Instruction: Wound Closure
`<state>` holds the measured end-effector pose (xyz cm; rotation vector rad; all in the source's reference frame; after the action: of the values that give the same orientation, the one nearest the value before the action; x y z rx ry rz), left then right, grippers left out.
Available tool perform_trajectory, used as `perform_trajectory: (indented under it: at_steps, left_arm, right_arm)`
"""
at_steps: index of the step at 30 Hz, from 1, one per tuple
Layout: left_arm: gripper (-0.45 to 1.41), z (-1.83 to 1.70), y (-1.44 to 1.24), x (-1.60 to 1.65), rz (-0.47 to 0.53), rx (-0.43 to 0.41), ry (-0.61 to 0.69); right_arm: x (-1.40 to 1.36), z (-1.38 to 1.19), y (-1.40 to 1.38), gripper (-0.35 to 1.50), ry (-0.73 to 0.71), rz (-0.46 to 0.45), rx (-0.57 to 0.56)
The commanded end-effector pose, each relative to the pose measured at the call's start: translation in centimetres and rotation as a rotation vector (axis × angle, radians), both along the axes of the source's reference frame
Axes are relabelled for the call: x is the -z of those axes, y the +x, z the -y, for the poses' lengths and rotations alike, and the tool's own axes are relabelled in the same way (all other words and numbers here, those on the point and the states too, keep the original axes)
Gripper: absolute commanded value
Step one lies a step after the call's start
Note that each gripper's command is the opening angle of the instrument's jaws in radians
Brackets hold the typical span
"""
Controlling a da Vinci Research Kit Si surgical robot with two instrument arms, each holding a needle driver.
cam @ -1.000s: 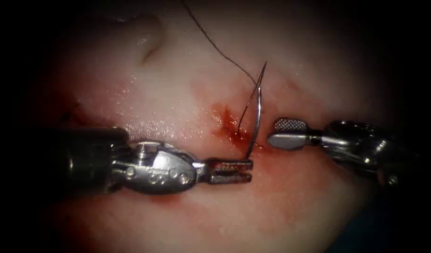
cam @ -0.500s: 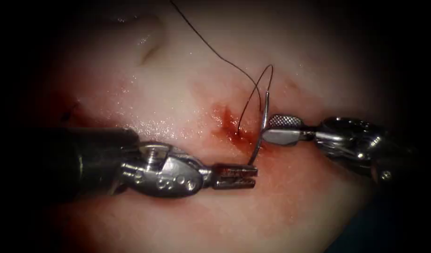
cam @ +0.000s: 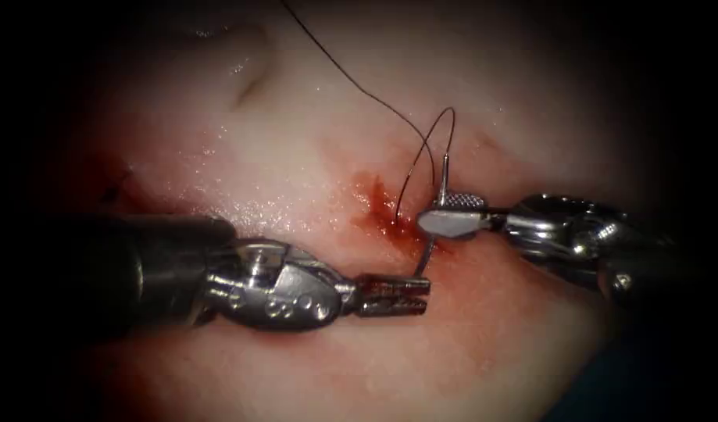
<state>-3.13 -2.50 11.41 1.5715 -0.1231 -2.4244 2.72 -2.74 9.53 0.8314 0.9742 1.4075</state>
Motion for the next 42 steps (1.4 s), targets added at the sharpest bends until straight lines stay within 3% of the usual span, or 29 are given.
perform_trajectory:
  at_steps: [1,8,10,11,12,20,21,22,26,29,31,37,42]
  left_arm:
    - [-0.45,0.02,-0.05,-0.06,0.002,-0.001,0.001]
    - [-0.45,0.02,-0.06,-0.05,-0.003,-0.006,-0.004]
    - [-0.45,0.02,-0.06,-0.05,-0.003,-0.006,-0.004]
    - [-0.45,0.02,-0.06,-0.05,-0.003,-0.006,-0.004]
    - [-0.45,0.02,-0.06,-0.05,-0.003,-0.006,-0.004]
    - [-0.45,0.0,-0.06,-0.05,-0.003,-0.008,-0.008]
    - [-0.27,0.0,-0.07,-0.04,-0.005,-0.005,0.004]
    - [0.15,-0.01,-0.08,-0.04,-0.007,0.008,0.031]
    - [0.89,-0.02,-0.11,-0.04,-0.012,0.056,0.129]
    - [1.06,-0.02,-0.12,-0.03,-0.013,0.089,0.206]
    - [1.08,-0.02,-0.12,-0.02,-0.012,0.107,0.277]
    - [0.88,-0.02,-0.07,0.0,0.054,0.135,0.463]
    - [0.41,-0.05,0.03,-0.03,0.051,0.17,0.612]
  right_arm:
    - [-0.04,0.0,0.1,0.31,0.007,-0.003,-0.004]
    - [-0.06,0.02,0.16,0.26,0.033,-0.001,-0.018]
    - [-0.07,0.03,0.17,-0.03,0.045,0.003,-0.016]
    - [-0.08,0.04,0.17,-0.3,0.062,0.0,-0.004]
    - [-0.08,0.05,0.17,-0.35,0.073,0.001,0.006]
    - [-0.1,0.05,0.1,-0.35,0.094,0.022,0.013]
    - [-0.11,0.04,0.08,-0.35,0.081,0.026,0.014]
    - [-0.12,0.03,0.06,-0.35,0.064,0.034,0.018]
    - [-0.2,0.01,0.0,-0.35,-0.059,0.039,0.063]
    - [-0.26,0.01,-0.02,-0.35,-0.181,0.032,0.094]
    - [-0.3,0.0,-0.03,-0.35,-0.254,0.032,0.107]
    - [-0.35,-0.03,-0.07,-0.35,-0.412,-0.002,0.117]
    - [-0.33,-0.06,-0.08,-0.35,-0.576,-0.006,0.149]
